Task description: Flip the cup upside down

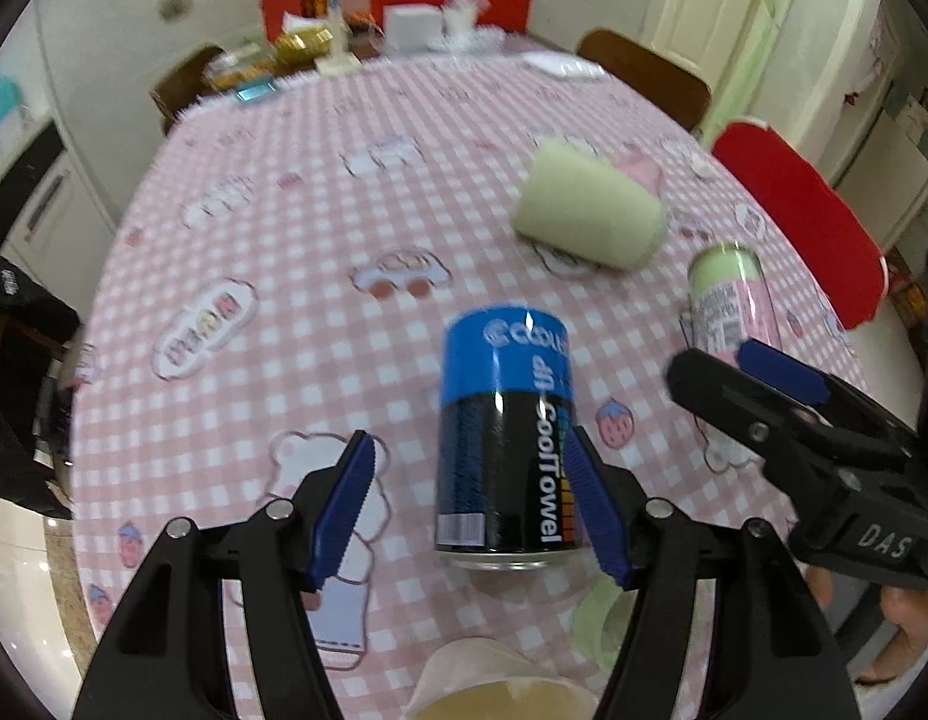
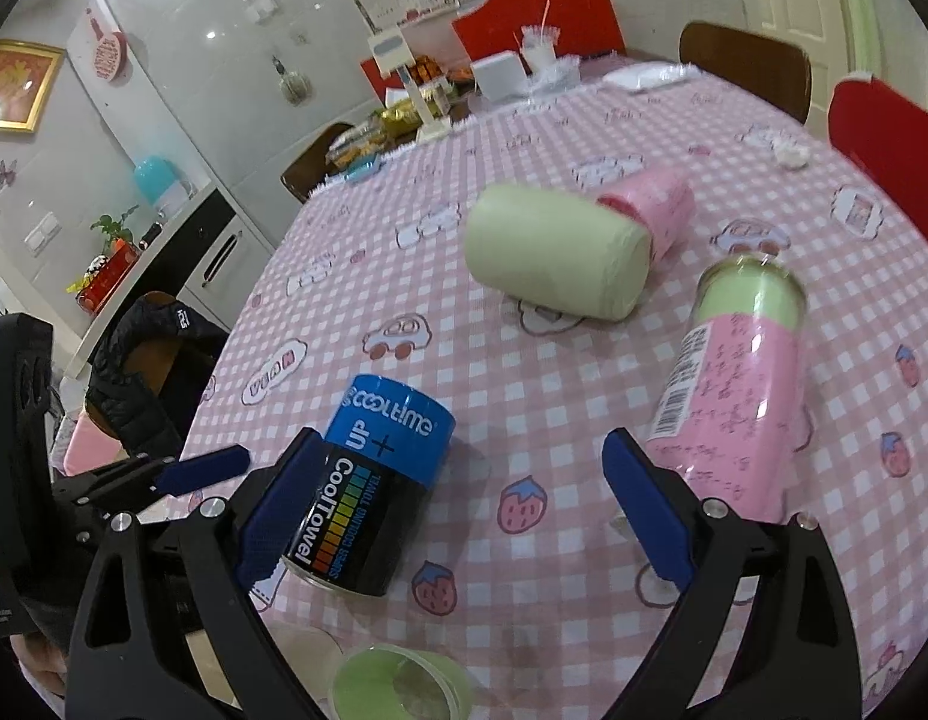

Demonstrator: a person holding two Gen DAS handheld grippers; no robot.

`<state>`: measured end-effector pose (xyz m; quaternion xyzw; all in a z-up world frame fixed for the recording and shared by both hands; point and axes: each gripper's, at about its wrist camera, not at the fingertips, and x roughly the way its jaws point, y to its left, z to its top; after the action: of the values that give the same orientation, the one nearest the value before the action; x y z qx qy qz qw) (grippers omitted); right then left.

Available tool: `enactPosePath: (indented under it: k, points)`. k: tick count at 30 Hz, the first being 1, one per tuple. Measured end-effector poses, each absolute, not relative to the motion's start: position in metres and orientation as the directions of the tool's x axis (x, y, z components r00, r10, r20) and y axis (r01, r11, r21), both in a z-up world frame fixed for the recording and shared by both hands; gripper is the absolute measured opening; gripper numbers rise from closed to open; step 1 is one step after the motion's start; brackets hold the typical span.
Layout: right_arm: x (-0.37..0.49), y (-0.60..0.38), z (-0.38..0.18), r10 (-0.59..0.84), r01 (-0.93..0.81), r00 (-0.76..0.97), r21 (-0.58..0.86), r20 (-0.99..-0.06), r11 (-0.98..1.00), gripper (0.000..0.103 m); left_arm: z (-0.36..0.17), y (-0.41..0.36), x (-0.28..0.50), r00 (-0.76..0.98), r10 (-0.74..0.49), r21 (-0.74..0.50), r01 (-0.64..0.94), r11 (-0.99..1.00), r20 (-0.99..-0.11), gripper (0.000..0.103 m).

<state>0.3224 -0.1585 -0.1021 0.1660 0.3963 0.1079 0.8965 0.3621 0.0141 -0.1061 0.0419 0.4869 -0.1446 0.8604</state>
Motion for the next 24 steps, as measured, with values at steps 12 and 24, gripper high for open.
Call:
enactPosePath:
  k: [12,24]
  points:
    - [0.241,-0.156,-0.053,0.221,-0.125,0.836,0.218,-0.503,0.968,0.091,-0.047,0.028,0.289,0.762,-0.158,-0.021,0.187,0.982,-0.627,0.066]
    - [0.132,-0.152,-0.028,0.109,-0.103,0.962,0.039,-0.249,0.994,0.095,-0.021,0.024,0.176,0.905,-0.15,-0.013,0.158,0.987,-0.398,0.077]
